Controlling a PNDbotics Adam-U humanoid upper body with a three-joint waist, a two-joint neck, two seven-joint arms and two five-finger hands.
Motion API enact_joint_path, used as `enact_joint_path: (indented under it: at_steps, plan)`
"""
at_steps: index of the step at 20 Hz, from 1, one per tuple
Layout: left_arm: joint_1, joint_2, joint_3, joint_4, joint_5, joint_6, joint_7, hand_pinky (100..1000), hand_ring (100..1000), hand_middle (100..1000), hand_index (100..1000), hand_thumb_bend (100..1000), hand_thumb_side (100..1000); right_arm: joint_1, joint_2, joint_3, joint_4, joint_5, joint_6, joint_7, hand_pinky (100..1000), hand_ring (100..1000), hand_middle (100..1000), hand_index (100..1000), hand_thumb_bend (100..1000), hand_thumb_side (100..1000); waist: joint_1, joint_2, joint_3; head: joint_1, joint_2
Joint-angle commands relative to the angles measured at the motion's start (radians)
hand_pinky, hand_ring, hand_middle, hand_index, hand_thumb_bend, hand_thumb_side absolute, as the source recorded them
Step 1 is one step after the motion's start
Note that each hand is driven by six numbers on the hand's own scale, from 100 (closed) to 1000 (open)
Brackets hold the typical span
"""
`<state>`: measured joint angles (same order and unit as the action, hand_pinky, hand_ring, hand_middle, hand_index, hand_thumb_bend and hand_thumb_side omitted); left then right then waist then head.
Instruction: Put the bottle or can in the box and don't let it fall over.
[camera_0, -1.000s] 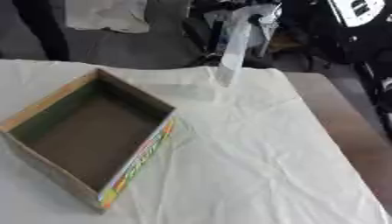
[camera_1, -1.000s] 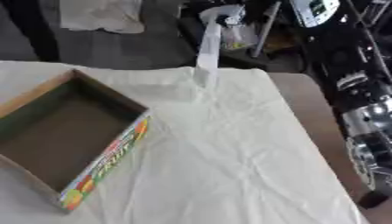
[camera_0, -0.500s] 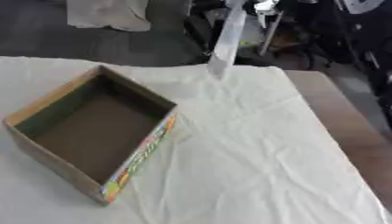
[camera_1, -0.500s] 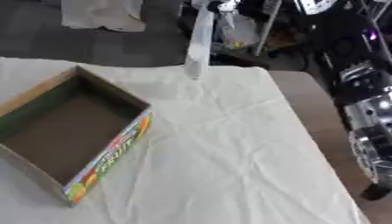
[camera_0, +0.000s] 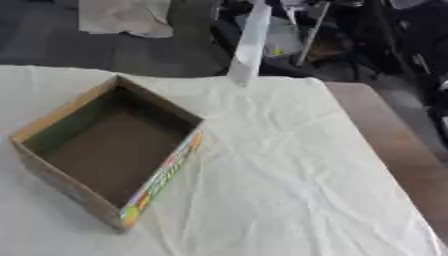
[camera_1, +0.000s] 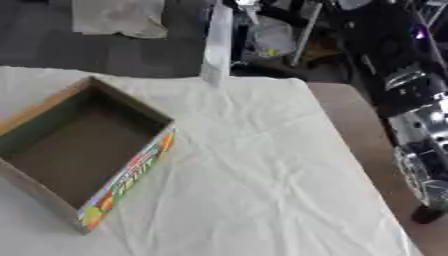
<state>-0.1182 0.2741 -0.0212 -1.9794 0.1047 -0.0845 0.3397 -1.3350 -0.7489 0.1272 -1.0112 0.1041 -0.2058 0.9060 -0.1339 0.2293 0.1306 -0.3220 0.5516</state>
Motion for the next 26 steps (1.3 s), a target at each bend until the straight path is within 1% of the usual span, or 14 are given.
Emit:
enact_joint_path:
  at_steps: [1,8,11,16,19,26]
  plan:
    - [-0.001,0.018,0.002,-0.021,0.002,0.003,-0.001,958,581,710,605,195,851,-0.041,-0.009,-0.004,-0.025,-0.037,0.009,0.001,634,184,275,479,100,100,0.003,-0.028,-0.003,0.003,0.005]
    - [0.002,0.021,0.004,-0.021,0.003,0.005,0.0,958,581,710,606,196,851,-0.073,0.012,0.014,-0.043,-0.115,0.027,0.001,637,181,273,479,100,100,-0.004,-0.037,-0.014,0.016,0.021]
    - [0.002,0.022,0.005,-0.021,0.002,0.006,0.001,959,581,710,606,197,852,-0.076,0.017,0.04,-0.068,-0.18,0.034,0.001,639,178,271,478,100,100,-0.007,-0.036,-0.021,0.032,0.026]
    - [0.0,0.023,0.003,-0.021,0.002,0.008,-0.001,959,581,710,605,197,853,-0.068,0.007,0.074,-0.14,-0.276,0.055,0.001,638,175,269,477,100,100,-0.009,-0.03,-0.027,0.042,0.028]
    - [0.0,0.023,0.002,-0.021,0.002,0.009,-0.002,959,580,710,605,197,854,-0.066,0.0,0.08,-0.193,-0.33,0.074,0.001,637,174,269,478,100,100,-0.009,-0.028,-0.029,0.047,0.027]
    - [-0.002,0.023,0.002,-0.021,0.002,0.008,-0.003,960,580,711,606,197,853,-0.071,-0.007,0.086,-0.292,-0.42,0.112,0.001,633,171,267,477,100,100,-0.01,-0.025,-0.029,0.051,0.027]
